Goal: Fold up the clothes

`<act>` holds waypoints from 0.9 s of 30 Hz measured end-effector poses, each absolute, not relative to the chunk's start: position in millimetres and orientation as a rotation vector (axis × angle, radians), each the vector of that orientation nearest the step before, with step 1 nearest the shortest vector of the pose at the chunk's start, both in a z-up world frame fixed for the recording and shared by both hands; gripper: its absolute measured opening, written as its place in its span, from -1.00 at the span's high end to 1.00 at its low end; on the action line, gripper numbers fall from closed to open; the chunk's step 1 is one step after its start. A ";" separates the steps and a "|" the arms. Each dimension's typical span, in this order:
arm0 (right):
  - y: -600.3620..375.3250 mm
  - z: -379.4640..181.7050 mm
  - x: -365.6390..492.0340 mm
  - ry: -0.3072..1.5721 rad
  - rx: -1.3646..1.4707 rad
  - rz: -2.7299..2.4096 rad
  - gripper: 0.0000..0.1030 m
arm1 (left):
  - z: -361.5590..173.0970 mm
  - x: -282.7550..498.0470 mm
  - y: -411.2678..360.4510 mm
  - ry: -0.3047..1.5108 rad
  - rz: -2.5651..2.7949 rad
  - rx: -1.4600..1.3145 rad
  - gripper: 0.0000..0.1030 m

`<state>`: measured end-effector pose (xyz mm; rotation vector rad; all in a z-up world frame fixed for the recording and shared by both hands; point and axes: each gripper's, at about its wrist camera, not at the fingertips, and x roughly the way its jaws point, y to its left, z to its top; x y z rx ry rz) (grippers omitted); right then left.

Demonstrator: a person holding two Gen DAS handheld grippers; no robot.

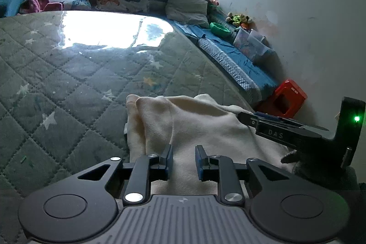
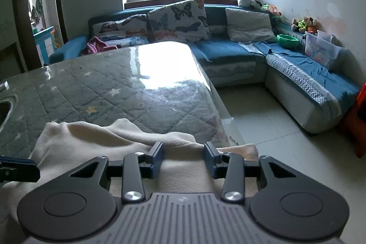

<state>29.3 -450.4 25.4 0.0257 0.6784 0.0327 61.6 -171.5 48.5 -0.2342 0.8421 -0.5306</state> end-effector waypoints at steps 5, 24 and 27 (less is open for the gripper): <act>-442.4 27.8 29.1 0.668 -0.001 0.045 0.08 | 50.1 60.0 -170.7 0.838 -0.532 -0.237 0.42; -422.0 43.6 -12.6 0.634 -0.014 0.109 -0.18 | 50.5 51.3 -167.8 0.825 -0.479 -0.184 -0.08; -421.3 43.7 -29.2 0.639 -0.004 0.116 -0.19 | 51.3 47.4 -168.0 0.818 -0.477 -0.167 -0.17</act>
